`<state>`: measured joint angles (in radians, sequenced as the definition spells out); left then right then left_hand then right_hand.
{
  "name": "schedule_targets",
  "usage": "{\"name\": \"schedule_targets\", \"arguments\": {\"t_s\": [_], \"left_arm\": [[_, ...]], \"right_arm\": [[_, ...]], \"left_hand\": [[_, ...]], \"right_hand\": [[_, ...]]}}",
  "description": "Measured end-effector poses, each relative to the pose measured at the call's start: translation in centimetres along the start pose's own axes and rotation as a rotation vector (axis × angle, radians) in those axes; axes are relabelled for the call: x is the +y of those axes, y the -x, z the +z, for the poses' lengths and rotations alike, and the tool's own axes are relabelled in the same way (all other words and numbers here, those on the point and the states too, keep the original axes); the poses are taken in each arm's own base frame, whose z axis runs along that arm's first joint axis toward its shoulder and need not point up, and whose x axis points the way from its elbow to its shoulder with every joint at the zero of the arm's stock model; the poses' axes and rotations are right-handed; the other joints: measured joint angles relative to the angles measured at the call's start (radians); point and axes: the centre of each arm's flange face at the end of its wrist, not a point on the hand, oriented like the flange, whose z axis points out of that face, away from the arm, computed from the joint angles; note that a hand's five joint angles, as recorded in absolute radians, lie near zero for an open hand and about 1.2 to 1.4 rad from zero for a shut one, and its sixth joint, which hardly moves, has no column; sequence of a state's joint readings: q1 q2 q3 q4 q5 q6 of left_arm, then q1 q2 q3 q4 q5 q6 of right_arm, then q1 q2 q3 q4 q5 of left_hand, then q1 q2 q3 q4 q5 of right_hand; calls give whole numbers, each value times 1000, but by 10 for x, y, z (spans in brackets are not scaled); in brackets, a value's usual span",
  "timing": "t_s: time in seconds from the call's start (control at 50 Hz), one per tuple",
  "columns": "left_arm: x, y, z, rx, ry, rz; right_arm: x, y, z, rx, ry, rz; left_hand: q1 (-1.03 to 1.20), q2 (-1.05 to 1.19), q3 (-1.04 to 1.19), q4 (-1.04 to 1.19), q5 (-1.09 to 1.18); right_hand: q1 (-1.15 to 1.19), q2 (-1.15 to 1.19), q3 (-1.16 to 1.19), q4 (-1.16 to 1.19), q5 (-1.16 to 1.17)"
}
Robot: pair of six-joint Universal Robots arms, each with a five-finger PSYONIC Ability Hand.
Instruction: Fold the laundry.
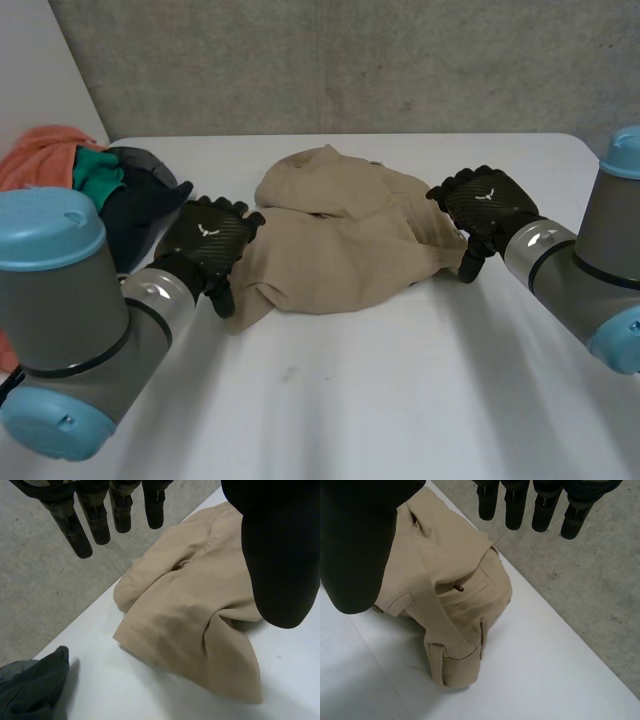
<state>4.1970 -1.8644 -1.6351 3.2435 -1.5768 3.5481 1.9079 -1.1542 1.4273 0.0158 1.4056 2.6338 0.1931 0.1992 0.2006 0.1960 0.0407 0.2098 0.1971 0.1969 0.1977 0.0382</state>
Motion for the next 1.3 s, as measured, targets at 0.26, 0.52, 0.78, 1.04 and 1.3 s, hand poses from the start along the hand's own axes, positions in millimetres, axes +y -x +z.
{"name": "schedule_targets", "arguments": {"t_s": [0.26,0.52,0.78,1.04,1.3], "left_arm": [[19,-23,43,96,11,60],[48,-33,88,62,78,191],[-60,-5,-21,25,-180,-38],[-64,-9,-42,74,-209,-99],[-9,-23,26,26,66,-17]], "right_arm": [[22,10,24,-22,36,2],[54,21,74,20,77,-36],[-51,-31,-7,140,-76,-154],[-72,-24,19,118,-124,-246],[-9,14,94,166,-95,-281]], "left_hand": [[0,-3,0,0,0],[880,914,898,915,881],[918,988,985,1000,954],[922,991,988,1001,955],[204,223,226,221,201]], "right_hand": [[0,0,0,0,0],[852,899,891,905,875],[894,956,963,995,942],[894,972,982,995,955],[2,8,8,11,1]]}}
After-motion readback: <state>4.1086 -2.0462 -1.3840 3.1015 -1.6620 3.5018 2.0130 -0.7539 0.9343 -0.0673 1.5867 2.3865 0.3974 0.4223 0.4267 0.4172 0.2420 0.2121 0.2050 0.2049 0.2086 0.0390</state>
